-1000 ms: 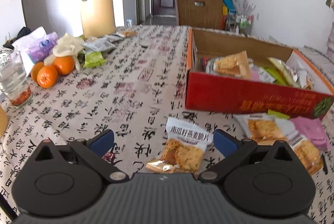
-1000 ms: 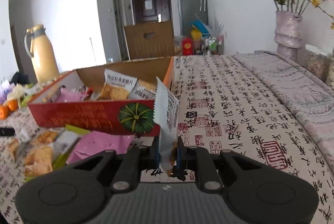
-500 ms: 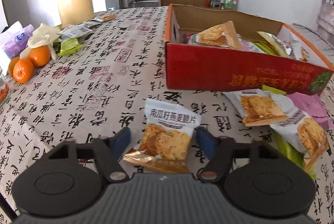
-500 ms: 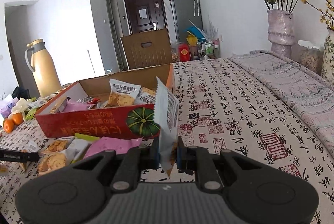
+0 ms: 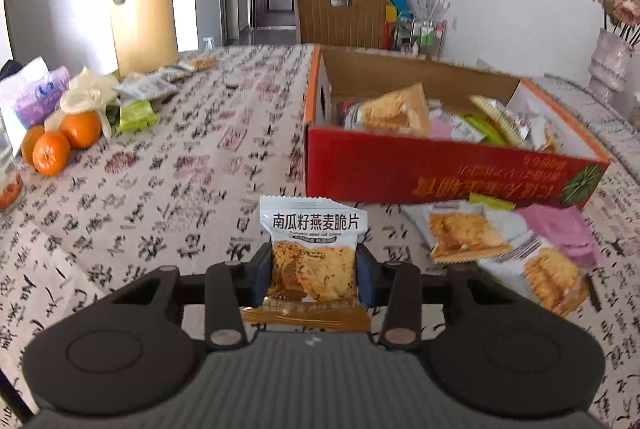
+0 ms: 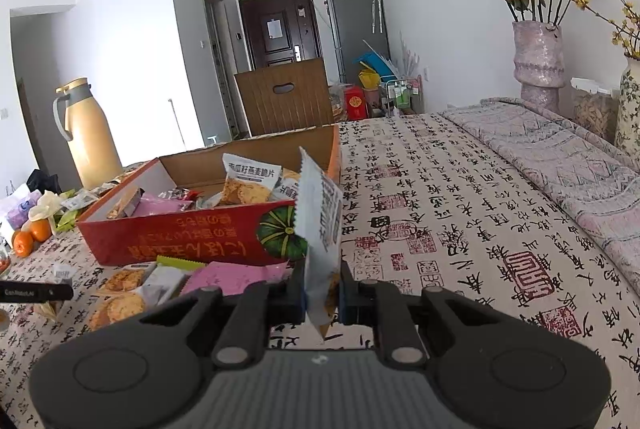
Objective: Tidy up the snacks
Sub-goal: 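Grasp a pumpkin-seed oat crisp packet with the left tool, then lift both packets and carry them over the cardboard box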
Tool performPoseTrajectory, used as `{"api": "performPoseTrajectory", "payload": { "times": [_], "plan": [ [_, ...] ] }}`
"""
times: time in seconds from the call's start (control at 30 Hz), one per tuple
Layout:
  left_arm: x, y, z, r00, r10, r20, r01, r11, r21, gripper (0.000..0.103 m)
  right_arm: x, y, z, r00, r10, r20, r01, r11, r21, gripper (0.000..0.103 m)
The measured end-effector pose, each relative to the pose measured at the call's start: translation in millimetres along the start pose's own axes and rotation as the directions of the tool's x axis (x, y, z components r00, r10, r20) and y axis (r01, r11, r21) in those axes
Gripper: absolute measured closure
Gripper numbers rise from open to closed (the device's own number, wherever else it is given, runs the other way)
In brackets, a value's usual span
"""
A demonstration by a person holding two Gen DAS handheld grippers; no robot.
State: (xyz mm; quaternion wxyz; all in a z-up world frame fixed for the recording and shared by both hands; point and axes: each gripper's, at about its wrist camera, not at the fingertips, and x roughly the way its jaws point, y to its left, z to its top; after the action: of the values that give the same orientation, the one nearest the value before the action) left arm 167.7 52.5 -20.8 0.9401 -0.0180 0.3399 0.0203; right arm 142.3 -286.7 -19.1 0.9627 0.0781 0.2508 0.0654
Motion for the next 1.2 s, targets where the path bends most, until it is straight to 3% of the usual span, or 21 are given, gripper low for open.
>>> {"api": "performPoseTrajectory", "payload": {
  "times": [0.47,0.9,1.2],
  "plan": [
    [-36,-33,46,0.984,-0.063,0.167,0.058,0.998,0.037,0.060,3,28,28,0.996,0.059,0.065,-0.058,0.998,-0.019,0.089],
    [-22,-71,89,0.968,-0.110,0.227,0.095,0.992,0.078,0.060,32,59,61,0.987,0.114,0.110,-0.109,0.993,-0.053,0.089],
    [7,-68,114,0.970,-0.085,0.229,0.074,0.996,0.056,0.060,73,77,89,0.987,0.122,0.108,-0.112,0.989,-0.095,0.089]
  ]
}}
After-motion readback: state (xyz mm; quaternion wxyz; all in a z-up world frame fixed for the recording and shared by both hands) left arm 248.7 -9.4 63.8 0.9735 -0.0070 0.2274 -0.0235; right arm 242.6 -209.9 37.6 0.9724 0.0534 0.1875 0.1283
